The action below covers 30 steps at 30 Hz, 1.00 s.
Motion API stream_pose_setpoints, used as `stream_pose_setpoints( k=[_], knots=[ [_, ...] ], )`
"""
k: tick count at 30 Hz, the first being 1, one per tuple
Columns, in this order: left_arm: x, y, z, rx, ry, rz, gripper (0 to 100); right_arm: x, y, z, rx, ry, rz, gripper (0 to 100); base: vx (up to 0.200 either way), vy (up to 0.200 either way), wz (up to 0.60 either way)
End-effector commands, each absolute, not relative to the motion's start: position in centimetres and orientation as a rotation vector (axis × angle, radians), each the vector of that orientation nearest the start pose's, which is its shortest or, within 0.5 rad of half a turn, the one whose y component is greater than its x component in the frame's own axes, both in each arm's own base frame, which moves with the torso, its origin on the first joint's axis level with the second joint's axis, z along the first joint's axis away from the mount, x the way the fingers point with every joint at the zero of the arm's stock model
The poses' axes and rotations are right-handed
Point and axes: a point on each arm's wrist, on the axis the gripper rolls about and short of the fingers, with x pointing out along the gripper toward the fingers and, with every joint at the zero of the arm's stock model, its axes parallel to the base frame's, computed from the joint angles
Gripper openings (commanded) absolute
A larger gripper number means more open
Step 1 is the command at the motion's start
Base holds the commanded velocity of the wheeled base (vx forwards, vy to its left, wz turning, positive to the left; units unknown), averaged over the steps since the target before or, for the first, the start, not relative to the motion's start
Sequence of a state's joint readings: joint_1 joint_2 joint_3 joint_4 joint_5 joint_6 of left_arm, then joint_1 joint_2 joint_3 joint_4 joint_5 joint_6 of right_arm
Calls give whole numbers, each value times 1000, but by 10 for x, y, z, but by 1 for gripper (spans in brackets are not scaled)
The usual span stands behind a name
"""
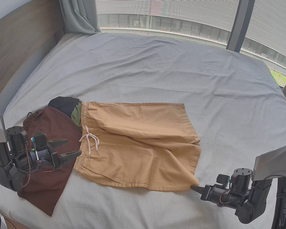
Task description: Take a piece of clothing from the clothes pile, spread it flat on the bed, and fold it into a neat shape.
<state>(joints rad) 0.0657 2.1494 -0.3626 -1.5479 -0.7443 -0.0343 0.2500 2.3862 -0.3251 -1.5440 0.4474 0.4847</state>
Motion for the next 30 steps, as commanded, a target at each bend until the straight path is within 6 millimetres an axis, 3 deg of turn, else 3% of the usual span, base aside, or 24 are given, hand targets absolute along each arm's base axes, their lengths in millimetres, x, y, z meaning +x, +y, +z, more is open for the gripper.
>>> stream_pose_setpoints(
  k=[1, 10, 30],
  knots=[
    [300, 4, 24, -164, 286, -670, 100, 279, 81, -33, 506, 676, 544, 0, 0, 0, 0],
    [308, 3, 24, -362, 340, -647, 100, 280, 82, -33, 505, 673, 545, 0, 0, 0, 0],
    [306, 6, 5, -418, 414, -608, 100, 281, 83, -34, 504, 673, 548, 0, 0, 0, 0]
  ],
)
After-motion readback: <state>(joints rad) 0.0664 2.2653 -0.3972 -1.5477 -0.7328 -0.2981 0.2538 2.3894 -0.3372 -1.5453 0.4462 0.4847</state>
